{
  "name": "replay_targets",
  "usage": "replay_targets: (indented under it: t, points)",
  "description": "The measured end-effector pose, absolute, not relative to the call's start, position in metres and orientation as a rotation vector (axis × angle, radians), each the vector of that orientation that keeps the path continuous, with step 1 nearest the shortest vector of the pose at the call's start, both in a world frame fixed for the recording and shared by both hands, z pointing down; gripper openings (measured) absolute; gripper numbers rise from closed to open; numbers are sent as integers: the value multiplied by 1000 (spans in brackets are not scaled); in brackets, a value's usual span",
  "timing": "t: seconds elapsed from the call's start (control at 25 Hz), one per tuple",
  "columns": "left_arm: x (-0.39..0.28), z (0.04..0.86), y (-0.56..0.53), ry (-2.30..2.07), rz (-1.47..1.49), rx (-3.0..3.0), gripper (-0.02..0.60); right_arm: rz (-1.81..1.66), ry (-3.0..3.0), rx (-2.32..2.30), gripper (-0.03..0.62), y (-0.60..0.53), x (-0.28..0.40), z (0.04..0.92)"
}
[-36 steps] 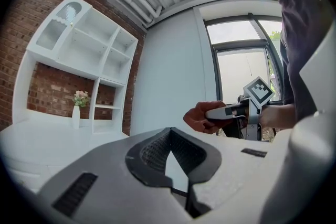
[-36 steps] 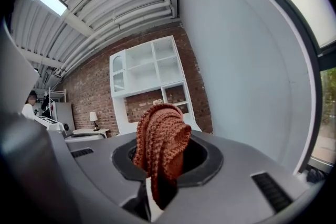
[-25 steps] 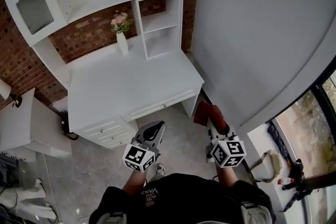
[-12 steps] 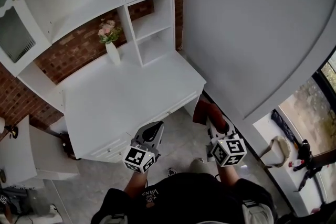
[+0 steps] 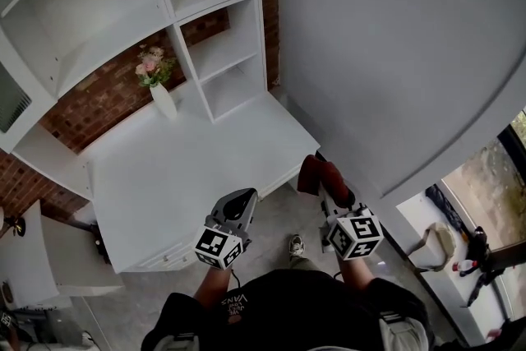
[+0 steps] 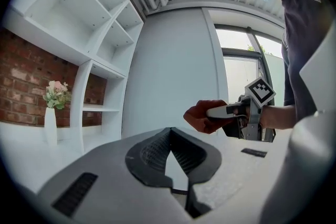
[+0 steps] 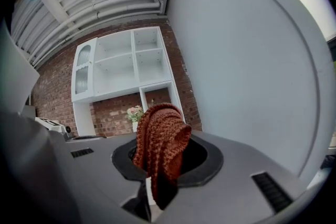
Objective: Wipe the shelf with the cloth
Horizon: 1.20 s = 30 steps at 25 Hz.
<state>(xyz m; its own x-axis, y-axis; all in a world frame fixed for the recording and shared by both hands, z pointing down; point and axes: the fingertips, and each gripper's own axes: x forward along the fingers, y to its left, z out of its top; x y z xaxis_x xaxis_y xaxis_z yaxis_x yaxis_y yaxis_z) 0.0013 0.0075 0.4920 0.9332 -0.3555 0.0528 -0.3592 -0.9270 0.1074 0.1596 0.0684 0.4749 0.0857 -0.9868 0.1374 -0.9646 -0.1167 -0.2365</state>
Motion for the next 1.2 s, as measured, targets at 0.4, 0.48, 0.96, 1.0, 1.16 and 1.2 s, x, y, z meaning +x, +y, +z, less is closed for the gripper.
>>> replay_targets:
  t: [0.4,0.48,0.96,1.0,1.16,1.2]
  points:
    - [62,487,-72,-740,56,2982,8,-434,2190,-2084,94,-27,219,478]
    - [71,487,-84,-785,50,2971,8,-443,2229,-2032,94,-44,228,478]
    - [83,498,-119,-938,75,2898,8,-338,2426,-1879,94,-125,239,464]
    - [83,498,-124,-935,73,2899,8,-329,2436,-1868,94,-133,236,462]
    - [79,495,-149,-927,63,2917,8,-260,2470,-1831,94,-166,224,445]
    - [77,493,-155,-925,59,2920,8,-245,2474,-1822,94,-174,221,439]
